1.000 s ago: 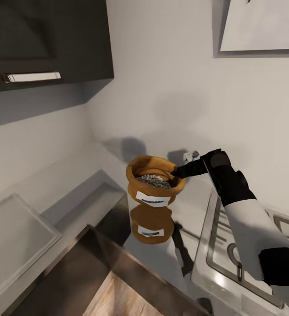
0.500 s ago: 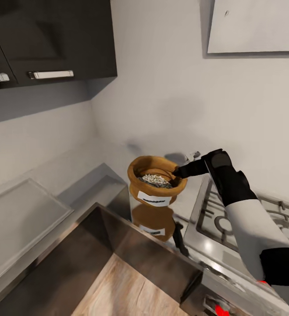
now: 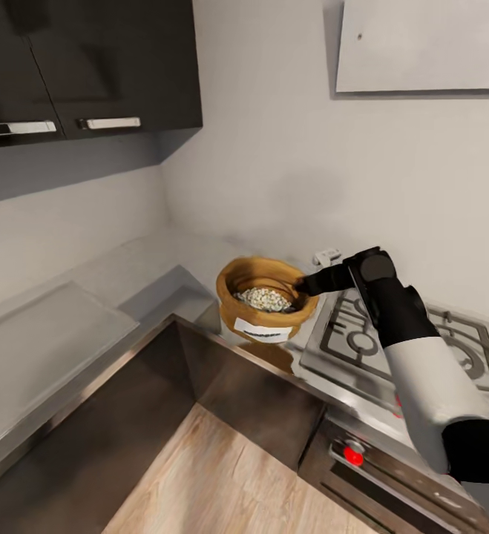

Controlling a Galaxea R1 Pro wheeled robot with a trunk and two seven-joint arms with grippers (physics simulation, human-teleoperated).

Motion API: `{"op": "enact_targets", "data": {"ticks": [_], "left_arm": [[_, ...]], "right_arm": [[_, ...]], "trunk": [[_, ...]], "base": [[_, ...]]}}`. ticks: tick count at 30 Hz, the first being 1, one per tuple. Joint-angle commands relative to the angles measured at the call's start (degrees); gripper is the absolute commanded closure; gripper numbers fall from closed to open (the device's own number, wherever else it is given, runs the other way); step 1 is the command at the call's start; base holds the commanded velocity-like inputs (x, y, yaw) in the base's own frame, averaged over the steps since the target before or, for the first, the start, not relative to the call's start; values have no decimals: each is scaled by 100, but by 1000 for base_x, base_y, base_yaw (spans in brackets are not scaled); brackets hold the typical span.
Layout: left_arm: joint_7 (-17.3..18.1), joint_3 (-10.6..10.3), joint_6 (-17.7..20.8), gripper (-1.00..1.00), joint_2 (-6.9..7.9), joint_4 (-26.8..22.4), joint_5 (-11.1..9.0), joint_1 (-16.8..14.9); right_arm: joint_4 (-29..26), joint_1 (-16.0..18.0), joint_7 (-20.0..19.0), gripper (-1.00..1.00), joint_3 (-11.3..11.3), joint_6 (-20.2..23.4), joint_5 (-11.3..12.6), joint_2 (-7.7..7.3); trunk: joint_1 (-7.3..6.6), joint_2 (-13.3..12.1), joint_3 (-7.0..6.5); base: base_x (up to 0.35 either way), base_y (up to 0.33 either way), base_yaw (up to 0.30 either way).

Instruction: In the kitchen, take the popcorn bag from the countertop, put it into the microwave, and heat it until the popcorn is cooked so the cooked popcorn ends up inside the bag.

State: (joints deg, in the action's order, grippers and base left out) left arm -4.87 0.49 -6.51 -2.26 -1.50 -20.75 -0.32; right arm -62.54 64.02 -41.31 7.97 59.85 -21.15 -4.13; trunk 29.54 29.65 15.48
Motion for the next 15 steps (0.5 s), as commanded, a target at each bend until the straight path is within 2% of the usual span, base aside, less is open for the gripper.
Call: {"op": "enact_targets", "data": {"ticks": [1,15], "left_arm": [[-14,1,-17,-100,-1,0,-20,-1],[-6,-5,-11,-100,-2,9,9,-2]], "right_arm": [[12,6,-44,100,12,15,-43,-7],[181,6,-33,100,23,15,-33,44]], "trunk": [[-2,9,10],[-2,9,10]], "base": [[-346,0,0],[-346,12,0]]}}
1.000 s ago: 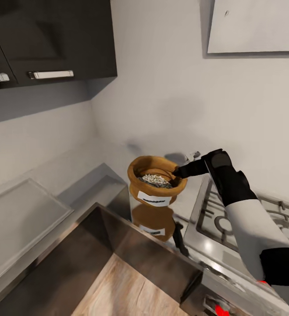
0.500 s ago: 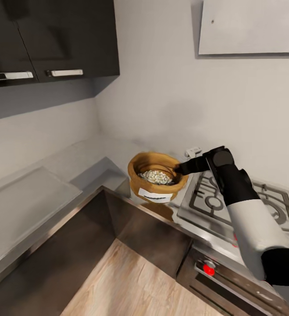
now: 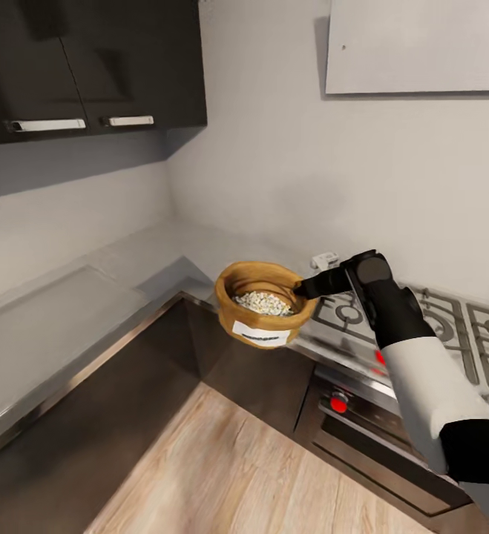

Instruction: In the kitchen, take the popcorn bag from the countertop, put it into the microwave, and heat it until the popcorn is cooked so the cooked popcorn ends up inside the bag.

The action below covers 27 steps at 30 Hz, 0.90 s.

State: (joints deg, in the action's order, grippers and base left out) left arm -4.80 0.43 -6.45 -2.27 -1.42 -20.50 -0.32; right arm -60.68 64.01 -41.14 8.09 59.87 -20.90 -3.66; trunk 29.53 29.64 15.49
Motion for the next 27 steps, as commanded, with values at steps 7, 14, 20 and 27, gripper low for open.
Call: {"op": "enact_targets", "data": {"ticks": [7,14,20,27], "left_arm": [[-12,1,4,-100,-2,2,-24,-2],[11,-19,-13,-100,12,-7,-11,-2],[14,-2,-14,-100,16,-7,-33,-3],[10,1,-14,-100,16,-7,-38,-3]], "right_arm": [[1144,5,-51,100,23,13,-37,32],[2491,5,-53,100,5,13,-3,89],[2655,6,-43,100,-8,13,8,95],[2768,6,-35,100,-16,13,-25,41]], "trunk": [[-1,10,9],[-1,10,9],[-1,10,9],[-1,10,8]], "base": [[-346,83,0],[-71,8,0],[0,0,0],[0,0,-3]]}}
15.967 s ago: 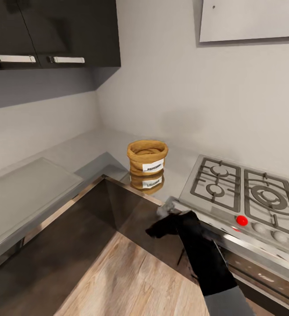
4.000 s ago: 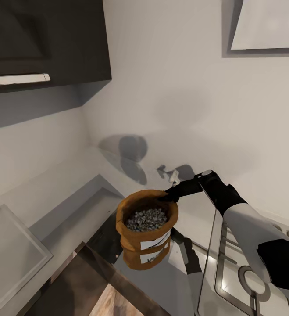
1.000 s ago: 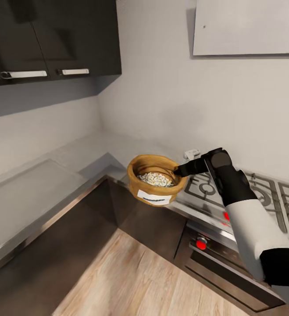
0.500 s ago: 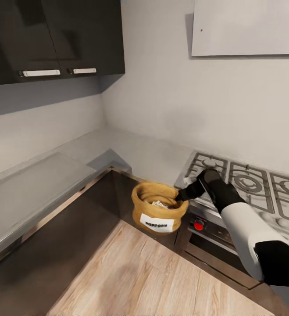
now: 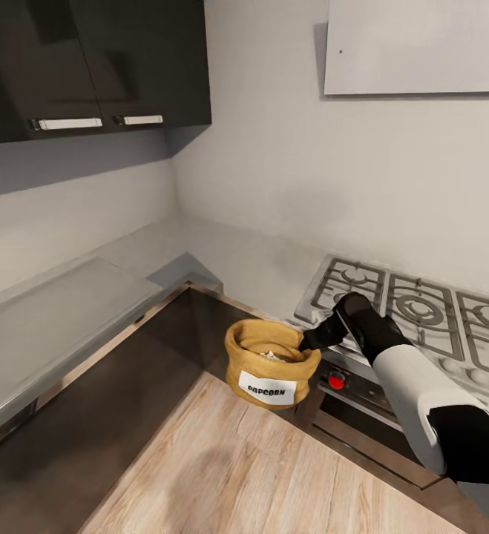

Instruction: In the kitchen, take the popcorn bag from the countertop, put it into the microwave, and heat it until the popcorn is cooked so the cooked popcorn ends up inside the bag.

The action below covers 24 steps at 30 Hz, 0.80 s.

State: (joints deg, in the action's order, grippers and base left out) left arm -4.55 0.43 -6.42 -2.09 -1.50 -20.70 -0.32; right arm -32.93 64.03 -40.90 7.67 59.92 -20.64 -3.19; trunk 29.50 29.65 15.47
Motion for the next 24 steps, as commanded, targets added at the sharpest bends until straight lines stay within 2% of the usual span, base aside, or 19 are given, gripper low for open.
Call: {"op": "enact_targets", "data": {"ticks": [1,24], "left_arm": [[-17,1,-21,-100,-2,1,-19,-3],[-11,18,-11,-100,13,1,-32,-3]], "right_arm": [[-9,4,-54,100,25,8,-53,-13],[-73,4,-7,100,20,8,-67,-28]], "trunk": [[2,8,5],[2,8,-202]], "base": [[0,0,-73],[0,0,-8]]}}
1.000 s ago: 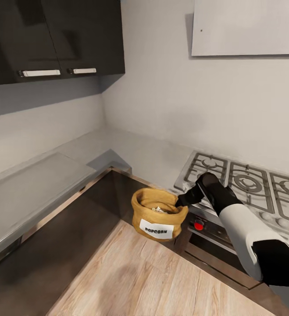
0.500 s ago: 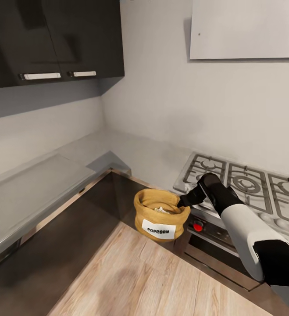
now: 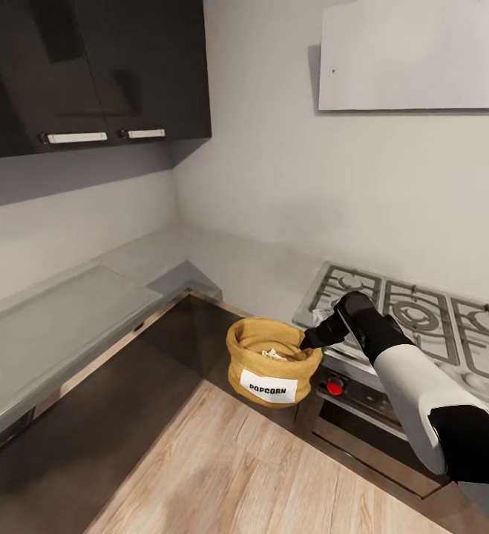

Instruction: In the kitchen, take the popcorn bag from the countertop, put it into the microwave, and heat it until the popcorn is cooked so the cooked popcorn ends up inside the bag.

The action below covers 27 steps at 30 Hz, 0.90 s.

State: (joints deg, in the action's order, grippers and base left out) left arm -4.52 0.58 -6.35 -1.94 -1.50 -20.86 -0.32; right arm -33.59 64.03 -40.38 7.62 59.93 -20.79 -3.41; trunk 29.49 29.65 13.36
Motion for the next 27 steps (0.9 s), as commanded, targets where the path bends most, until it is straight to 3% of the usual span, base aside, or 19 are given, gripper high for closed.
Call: {"op": "enact_targets", "data": {"ticks": [1,19,24,27], "left_arm": [[-21,3,-17,-100,-5,1,-20,-3],[3,2,-17,-100,-1,1,-5,-3],[3,-2,-23,-100,-2,1,-5,-3],[3,-1,-24,-100,0,1,-5,-3]], "right_arm": [[-7,5,-63,100,23,7,-52,-6],[-7,5,-31,100,17,7,-59,-16],[-114,5,644,100,6,7,-34,0],[-128,3,794,100,-96,7,-24,8]], "trunk": [[2,8,0],[2,8,-166],[2,8,-212],[2,8,-240]], "base": [[0,0,0],[0,0,0],[0,0,0],[0,0,0]]}}
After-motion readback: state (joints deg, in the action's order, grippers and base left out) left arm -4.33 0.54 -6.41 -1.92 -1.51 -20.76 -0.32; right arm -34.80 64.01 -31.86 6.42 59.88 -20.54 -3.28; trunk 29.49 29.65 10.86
